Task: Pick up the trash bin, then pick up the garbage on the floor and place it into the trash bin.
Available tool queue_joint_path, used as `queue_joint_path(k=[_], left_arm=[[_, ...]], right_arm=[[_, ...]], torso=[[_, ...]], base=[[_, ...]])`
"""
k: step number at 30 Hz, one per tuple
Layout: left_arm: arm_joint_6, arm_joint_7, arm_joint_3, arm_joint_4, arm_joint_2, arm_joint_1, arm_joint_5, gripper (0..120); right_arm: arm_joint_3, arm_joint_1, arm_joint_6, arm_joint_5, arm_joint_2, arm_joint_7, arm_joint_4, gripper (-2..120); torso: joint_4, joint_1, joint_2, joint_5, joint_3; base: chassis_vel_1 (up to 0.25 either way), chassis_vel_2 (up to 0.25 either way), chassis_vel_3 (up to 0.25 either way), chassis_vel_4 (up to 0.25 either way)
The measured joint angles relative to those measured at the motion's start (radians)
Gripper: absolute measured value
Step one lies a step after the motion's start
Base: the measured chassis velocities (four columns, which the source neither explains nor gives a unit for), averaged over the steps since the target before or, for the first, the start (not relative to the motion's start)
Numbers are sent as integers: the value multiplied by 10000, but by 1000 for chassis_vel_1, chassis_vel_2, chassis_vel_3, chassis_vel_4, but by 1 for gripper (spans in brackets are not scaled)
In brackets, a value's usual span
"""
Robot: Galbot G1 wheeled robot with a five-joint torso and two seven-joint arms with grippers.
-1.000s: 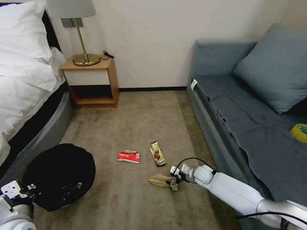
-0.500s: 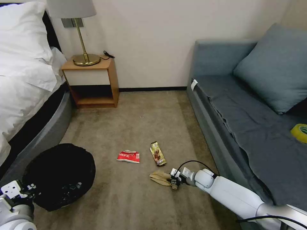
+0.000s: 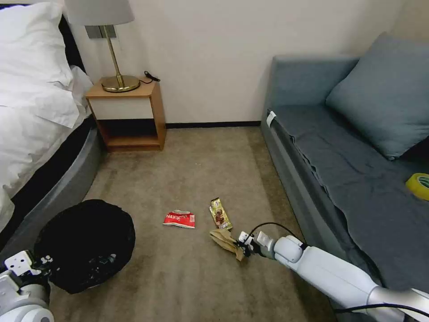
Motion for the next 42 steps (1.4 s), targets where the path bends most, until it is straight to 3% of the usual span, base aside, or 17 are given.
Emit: queue_joint_path(k=[1, 5, 7, 10, 14, 20, 24, 31, 42], left_arm=[[0, 0, 0, 0, 0, 0, 0, 2], [3, -2, 332, -23, -41, -3, 198, 2], [3, -2, 411, -38, -63, -3, 251, 2], [3, -2, 638, -91, -137, 6, 406, 2], [3, -14, 810, -180, -192, 29, 529, 2], [12, -43, 985, -409, -278, 63, 665, 2], [29, -46, 1059, -525, -334, 87, 722, 2], [31, -59, 1150, -626, -424, 138, 819, 2], [37, -61, 1190, -651, -436, 99, 834, 2]], right_arm=[[0, 0, 0, 0, 0, 0, 0, 0], [211, 370, -453, 1368, -82, 1049, 2519, 0], [165, 507, -591, 1744, -30, 1386, 3067, 0], [-294, 996, -1058, 3157, 488, 2705, 4582, 0], [-1020, 1412, -1364, 3983, 1232, 3628, 5219, 0], [-2402, 2061, -1453, 4380, 2730, 4674, 5066, 0], [-3029, 2291, -1470, 4406, 3307, 5031, 4628, 0], [-3663, 2330, -1541, 3981, 3678, 5390, 3976, 0], [-3586, 2264, -1458, 3723, 3454, 5429, 4168, 38]], torso=[[0, 0, 0, 0, 0], [0, 0, -1, 0, 0], [0, 0, 0, 0, 0], [2, -1, 1, 0, 0], [1, -1, 1, -1, 0], [4, -1, 2, -2, 0], [3, -1, 1, -1, 0], [2, -1, 1, 0, 0], [1, -1, 1, 1, 0]], base=[[0, 0, 0, 0], [0, 0, 0, 0], [0, 0, 0, 0], [0, 0, 0, 0], [0, 0, 0, 0], [0, 0, 0, 0], [0, 0, 0, 0], [0, 0, 0, 0], [0, 0, 0, 0]])
